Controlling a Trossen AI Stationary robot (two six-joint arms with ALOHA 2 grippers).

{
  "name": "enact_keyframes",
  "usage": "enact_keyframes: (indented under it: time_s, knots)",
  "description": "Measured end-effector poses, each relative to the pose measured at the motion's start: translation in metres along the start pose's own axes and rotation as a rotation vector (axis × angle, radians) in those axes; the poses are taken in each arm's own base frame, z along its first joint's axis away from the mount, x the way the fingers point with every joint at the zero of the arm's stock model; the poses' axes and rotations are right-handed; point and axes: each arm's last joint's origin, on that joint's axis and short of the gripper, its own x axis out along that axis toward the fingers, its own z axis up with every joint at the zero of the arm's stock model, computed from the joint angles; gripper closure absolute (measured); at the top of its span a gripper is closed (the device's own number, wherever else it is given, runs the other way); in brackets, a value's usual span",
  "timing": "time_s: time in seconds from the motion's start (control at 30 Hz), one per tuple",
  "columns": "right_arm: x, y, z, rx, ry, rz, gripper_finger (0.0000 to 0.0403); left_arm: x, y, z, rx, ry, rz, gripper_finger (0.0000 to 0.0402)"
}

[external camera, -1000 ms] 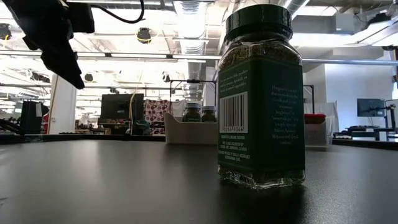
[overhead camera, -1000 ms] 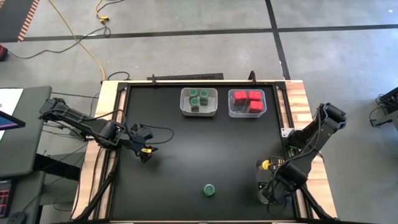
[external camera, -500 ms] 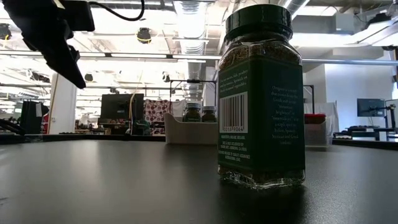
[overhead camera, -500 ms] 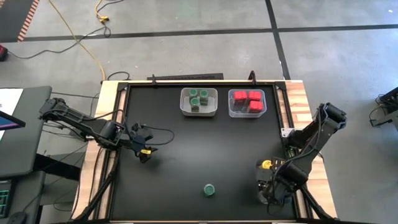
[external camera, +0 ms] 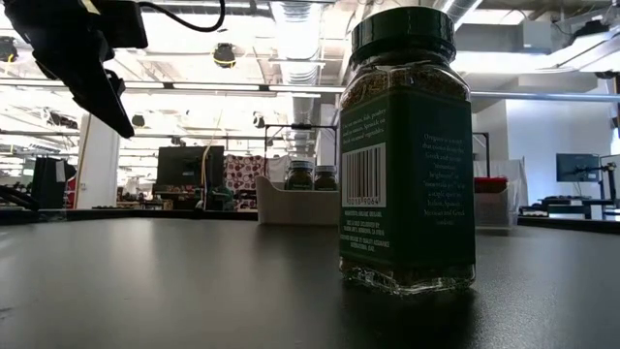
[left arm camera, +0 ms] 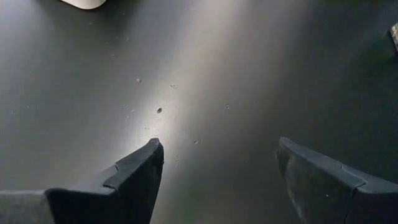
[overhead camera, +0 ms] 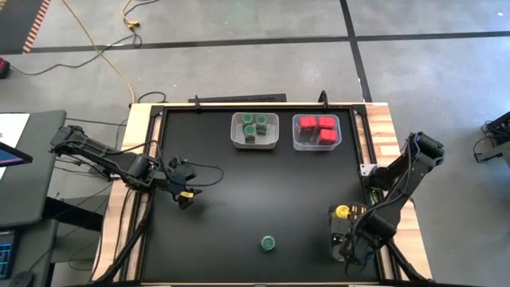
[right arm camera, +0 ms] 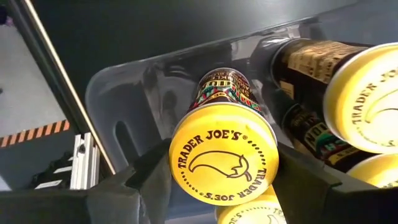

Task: Sort spices by type
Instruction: Put the yellow seasoning bottle into the black bin

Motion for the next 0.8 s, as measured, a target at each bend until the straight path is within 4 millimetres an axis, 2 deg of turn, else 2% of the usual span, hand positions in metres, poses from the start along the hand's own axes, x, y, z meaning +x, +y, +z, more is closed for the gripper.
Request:
enact_keyframes:
  time_s: [0.27,0.8]
  knots:
    - [0.0073,-0.0031,-0.0009,-0.008,0.007,-0.018,0.0147,0.0000,0.0000,0.0001,-0.005,-0.001,-0.001,0.0105]
    - [0.0072,-0.0032,-0.0001,-0.035,-0.018,-0.027,0.0147,0.0000,0.0001,0.0000,-0.015,0.000,0.000,0.0105]
